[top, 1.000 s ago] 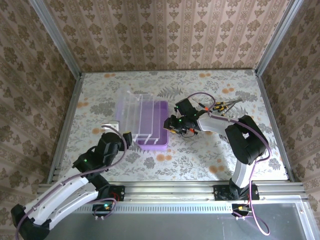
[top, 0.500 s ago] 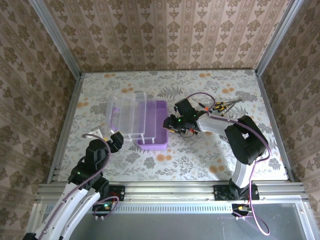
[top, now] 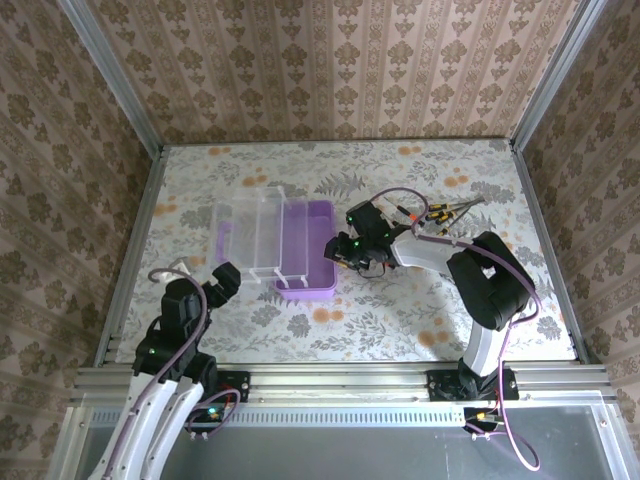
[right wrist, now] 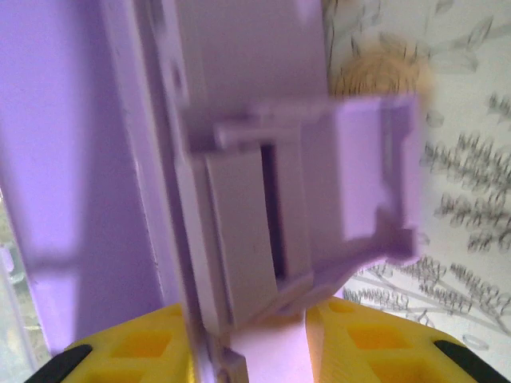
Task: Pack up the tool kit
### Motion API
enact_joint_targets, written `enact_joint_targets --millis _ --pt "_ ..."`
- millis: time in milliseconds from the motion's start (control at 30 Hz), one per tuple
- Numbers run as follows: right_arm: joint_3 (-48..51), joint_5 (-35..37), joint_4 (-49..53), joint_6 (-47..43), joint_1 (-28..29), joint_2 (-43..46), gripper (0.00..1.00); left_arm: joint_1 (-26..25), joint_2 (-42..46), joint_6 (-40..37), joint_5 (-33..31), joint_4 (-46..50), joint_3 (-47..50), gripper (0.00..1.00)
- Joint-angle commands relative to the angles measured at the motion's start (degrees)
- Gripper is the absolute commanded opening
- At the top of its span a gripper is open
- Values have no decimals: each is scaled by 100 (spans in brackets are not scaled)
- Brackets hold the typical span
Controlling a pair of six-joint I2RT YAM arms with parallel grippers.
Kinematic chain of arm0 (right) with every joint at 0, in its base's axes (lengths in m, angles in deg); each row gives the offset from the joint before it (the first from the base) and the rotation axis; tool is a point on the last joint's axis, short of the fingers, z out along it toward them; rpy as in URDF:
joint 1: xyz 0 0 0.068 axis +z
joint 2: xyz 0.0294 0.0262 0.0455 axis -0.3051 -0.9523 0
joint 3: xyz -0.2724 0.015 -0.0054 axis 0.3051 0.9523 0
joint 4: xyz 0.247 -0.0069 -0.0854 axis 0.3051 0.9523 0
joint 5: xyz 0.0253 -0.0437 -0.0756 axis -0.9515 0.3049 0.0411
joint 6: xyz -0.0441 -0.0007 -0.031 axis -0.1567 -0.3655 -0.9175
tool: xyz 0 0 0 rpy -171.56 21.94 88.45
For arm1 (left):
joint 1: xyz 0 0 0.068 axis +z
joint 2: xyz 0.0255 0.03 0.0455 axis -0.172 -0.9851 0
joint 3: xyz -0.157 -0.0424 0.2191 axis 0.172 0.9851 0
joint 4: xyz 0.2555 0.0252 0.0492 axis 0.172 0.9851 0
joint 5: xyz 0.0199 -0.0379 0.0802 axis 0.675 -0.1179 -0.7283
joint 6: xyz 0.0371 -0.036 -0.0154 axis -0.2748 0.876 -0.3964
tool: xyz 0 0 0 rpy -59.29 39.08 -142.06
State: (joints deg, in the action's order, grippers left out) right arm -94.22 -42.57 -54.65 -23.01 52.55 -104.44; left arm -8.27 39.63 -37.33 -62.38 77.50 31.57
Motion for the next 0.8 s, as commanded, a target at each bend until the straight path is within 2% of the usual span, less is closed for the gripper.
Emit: enact_joint_targets --millis 0,100,367,500,600,667,767 --pt "123 130 294 97 134 -146 37 68 -177 196 -126 967 -420 100" --pt "169 175 252 128 166 -149 37 86 -256 242 -393 1101 -709 100" --pt "324 338 62 371 246 15 37 151 -929 -115 48 808 -1354 100" --pt "626 268 -361 737 305 228 38 182 -1795 -610 398 604 -1941 100" --pt "694 136 -438 782 305 444 43 207 -2587 -1023 715 509 -2562 100" --pt "292 -50 201 149 213 557 52 205 -3000 -1281 955 321 -2939 100" --pt "-473 43 1529 -824 72 658 59 218 -3379 -1441 1174 -49 -3304 100"
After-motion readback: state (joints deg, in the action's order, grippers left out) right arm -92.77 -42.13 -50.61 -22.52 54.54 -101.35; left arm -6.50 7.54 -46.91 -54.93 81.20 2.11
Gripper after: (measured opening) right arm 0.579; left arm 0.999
